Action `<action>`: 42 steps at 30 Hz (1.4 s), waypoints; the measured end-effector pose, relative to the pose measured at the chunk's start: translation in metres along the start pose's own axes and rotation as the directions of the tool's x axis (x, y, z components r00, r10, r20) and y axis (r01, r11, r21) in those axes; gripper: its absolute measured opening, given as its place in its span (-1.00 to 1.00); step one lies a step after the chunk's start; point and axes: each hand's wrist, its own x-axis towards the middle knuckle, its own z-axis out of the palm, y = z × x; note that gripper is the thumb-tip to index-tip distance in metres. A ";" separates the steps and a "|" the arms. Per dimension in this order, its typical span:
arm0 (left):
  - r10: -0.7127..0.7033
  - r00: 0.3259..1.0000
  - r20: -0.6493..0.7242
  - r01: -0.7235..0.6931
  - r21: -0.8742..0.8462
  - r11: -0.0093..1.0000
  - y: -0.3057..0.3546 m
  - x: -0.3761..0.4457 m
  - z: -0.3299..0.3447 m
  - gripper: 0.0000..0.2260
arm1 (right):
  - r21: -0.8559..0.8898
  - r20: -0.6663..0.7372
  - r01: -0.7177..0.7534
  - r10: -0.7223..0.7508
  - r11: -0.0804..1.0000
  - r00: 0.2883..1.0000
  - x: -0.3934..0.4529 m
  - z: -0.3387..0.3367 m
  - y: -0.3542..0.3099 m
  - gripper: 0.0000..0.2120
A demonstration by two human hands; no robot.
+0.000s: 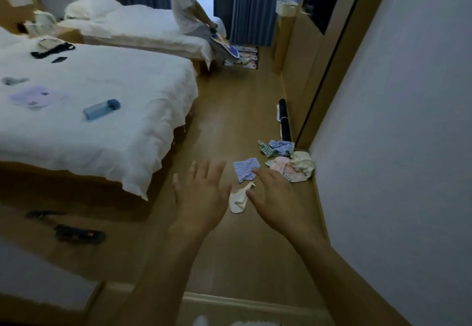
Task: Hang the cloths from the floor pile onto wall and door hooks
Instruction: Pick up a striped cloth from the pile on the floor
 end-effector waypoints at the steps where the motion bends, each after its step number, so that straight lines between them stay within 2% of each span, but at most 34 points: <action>1: 0.022 1.000 0.008 -0.022 -0.002 1.000 0.001 0.012 0.002 -0.55 | 0.012 -0.006 -0.026 0.026 1.000 1.000 0.005 0.000 0.004 -0.50; 10: 0.216 0.966 0.145 -0.209 -0.061 0.976 0.009 0.098 0.021 -0.55 | 0.049 -0.029 -0.262 0.264 0.964 0.964 0.047 0.008 0.024 -0.57; 13: 0.250 0.946 0.207 -0.238 -0.083 0.968 0.013 0.116 0.036 -0.54 | 0.000 -0.043 -0.308 0.308 0.951 0.950 0.055 0.015 0.040 -0.52; 19: 0.299 0.908 0.292 -0.294 -0.063 0.954 0.031 0.154 0.069 -0.50 | 0.014 -0.024 -0.431 0.431 0.902 0.902 0.078 0.027 0.084 -0.47; 26: 0.298 0.906 0.300 -0.306 -0.021 0.952 0.076 0.221 0.107 -0.49 | 0.042 -0.019 -0.425 0.426 0.904 0.905 0.143 0.030 0.161 -0.48; 32: 0.242 0.924 0.295 -0.256 0.008 0.967 0.126 0.292 0.141 -0.50 | 0.093 0.065 -0.418 0.413 0.904 0.908 0.217 0.022 0.240 -0.50; 34: 0.223 0.924 0.310 -0.242 0.022 0.970 0.145 0.315 0.157 -0.49 | 0.076 0.075 -0.391 0.386 0.917 0.920 0.237 0.018 0.267 -0.53; 38: 0.200 0.911 0.360 -0.224 0.027 0.974 0.181 0.355 0.195 -0.48 | 0.133 0.159 -0.435 0.414 0.891 0.896 0.272 0.012 0.317 -0.55; 42: 0.185 0.889 0.418 -0.220 0.036 0.975 0.206 0.382 0.231 -0.45 | 0.094 0.193 -0.444 0.421 0.891 0.886 0.302 0.010 0.357 -0.62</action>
